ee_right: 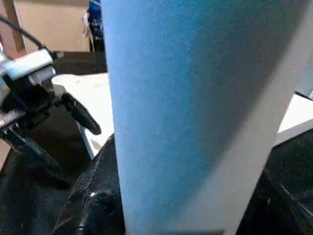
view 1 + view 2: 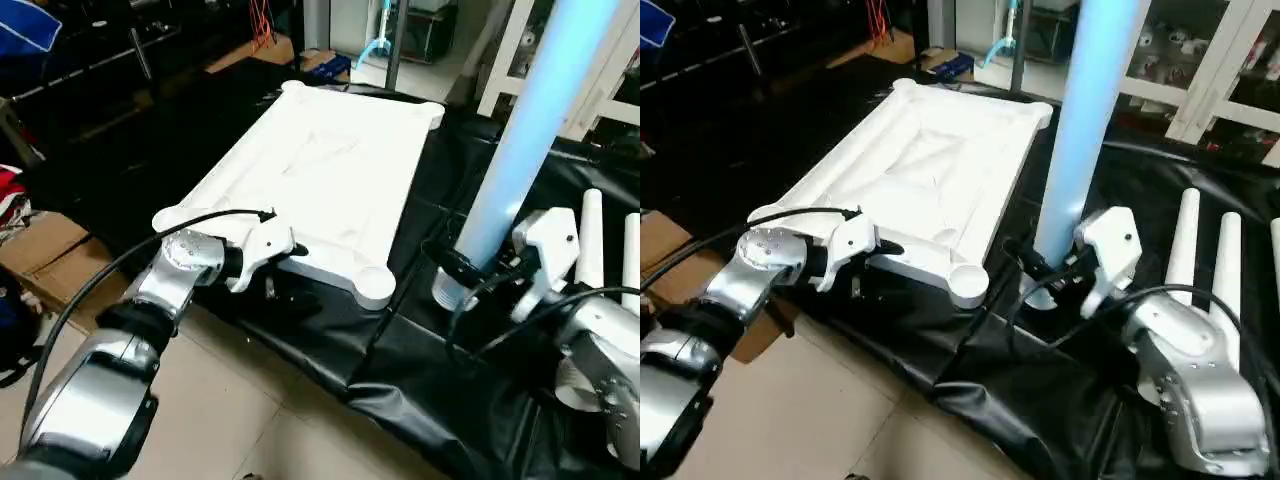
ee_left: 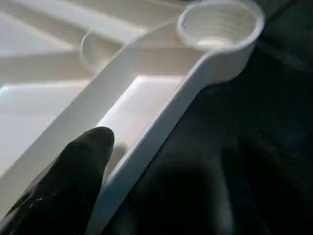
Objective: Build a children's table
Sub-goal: Insert table leg to table base
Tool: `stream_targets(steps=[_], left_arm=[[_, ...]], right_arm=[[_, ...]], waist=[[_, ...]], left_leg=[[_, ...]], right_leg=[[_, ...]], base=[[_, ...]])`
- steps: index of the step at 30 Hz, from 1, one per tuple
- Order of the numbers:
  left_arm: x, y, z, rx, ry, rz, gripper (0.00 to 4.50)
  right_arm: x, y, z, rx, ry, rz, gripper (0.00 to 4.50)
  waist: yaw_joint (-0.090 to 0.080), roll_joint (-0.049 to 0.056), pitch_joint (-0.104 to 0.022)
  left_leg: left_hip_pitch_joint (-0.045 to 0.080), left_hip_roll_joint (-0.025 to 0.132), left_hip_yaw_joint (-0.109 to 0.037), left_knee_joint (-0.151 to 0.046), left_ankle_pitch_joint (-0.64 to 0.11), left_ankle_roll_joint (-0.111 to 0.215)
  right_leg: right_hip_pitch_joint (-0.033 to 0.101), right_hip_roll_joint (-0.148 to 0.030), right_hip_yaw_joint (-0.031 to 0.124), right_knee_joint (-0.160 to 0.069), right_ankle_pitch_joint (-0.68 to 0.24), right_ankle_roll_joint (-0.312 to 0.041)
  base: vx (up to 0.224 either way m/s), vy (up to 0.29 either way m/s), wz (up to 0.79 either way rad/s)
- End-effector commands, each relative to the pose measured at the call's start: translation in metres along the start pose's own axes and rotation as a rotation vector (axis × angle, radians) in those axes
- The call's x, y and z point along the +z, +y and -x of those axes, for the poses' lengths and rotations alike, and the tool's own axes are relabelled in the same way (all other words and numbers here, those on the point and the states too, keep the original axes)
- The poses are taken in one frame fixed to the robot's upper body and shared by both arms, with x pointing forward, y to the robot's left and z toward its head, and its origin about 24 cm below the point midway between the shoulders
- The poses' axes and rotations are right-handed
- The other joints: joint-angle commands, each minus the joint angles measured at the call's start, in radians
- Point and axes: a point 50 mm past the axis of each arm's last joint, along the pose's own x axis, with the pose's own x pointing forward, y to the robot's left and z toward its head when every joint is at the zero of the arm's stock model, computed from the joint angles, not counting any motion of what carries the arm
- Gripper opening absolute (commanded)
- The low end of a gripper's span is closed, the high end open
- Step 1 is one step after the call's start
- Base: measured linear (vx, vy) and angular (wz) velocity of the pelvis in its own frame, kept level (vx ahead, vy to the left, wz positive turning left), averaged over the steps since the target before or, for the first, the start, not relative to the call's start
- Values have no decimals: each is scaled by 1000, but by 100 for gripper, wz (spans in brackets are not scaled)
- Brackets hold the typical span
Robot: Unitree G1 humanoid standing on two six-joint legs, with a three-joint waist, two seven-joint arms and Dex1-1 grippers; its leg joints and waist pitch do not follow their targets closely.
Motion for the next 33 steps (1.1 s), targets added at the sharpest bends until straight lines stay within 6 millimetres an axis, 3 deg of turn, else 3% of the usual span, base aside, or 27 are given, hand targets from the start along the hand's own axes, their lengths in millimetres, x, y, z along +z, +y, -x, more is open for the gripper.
stream_targets(steps=[1, 2, 4, 9, 11, 15, 16, 17, 24, 33], left_arm=[[1, 5, -2, 17, 42, -23, 445], [1, 6, -2, 21, 55, -28, 445], [3, 7, -3, 6, 61, -21, 445], [8, 0, -8, -121, 10, 33, 445], [13, -15, -17, -271, -51, 66, 445], [13, -29, -24, -372, -69, 56, 445], [12, -36, -24, -410, -68, 48, 445], [12, -37, -24, -415, -71, 45, 445], [22, -31, -19, -243, -158, -51, 445], [20, -24, -13, -108, -153, -94, 445]], right_arm=[[7, 0, -3, 16, -30, 16, 186], [8, 2, -2, 22, -33, 15, 186], [9, 0, -3, 21, -34, 15, 186], [10, -3, -5, 10, -37, 28, 186], [11, -4, -5, 1, -40, 37, 186], [10, -5, -5, -7, -39, 37, 186], [10, -4, -4, 0, -36, 38, 186], [10, -4, -4, 1, -36, 38, 186], [13, -6, -9, -34, -67, 32, 186], [9, -10, -10, -80, -78, 4, 186]], waist=[[1, -13, -87], [2, -6, -89], [6, -12, -90], [9, -5, -93], [11, -15, -93], [15, -16, -93], [13, -29, -93], [15, -24, -94], [10, -28, -87], [7, -26, -87]], left_leg=[[23, 35, -14, -47, 160, 113], [26, 37, -16, -45, 171, 119], [24, 38, -16, -44, 192, 127], [25, 40, -18, -41, 226, 139], [23, 38, -16, -40, 231, 148], [20, 40, -15, -37, 246, 169], [20, 40, -14, -38, 246, 176], [17, 41, -16, -38, 245, 175], [19, 43, -14, -42, 196, 176], [21, 41, -14, -40, 228, 178]], right_leg=[[70, -54, 18, -26, 529, -308], [68, -54, 16, -24, 541, -308], [69, -55, 17, -21, 565, -309], [67, -58, 14, -13, 610, -320], [69, -58, 15, -9, 632, -325], [70, -60, 14, -5, 660, -322], [71, -58, 14, -8, 658, -315], [74, -61, 14, -3, 659, -313], [67, -61, 13, -18, 514, -304], [62, -57, 12, -15, 512, -295]], base=[[0, 0, 0], [0, 0, 0], [0, 0, 0], [0, 0, 0], [0, 0, 0], [0, 0, 0], [0, 0, 0], [0, 0, 0], [0, 0, 0], [0, 0, 0]])
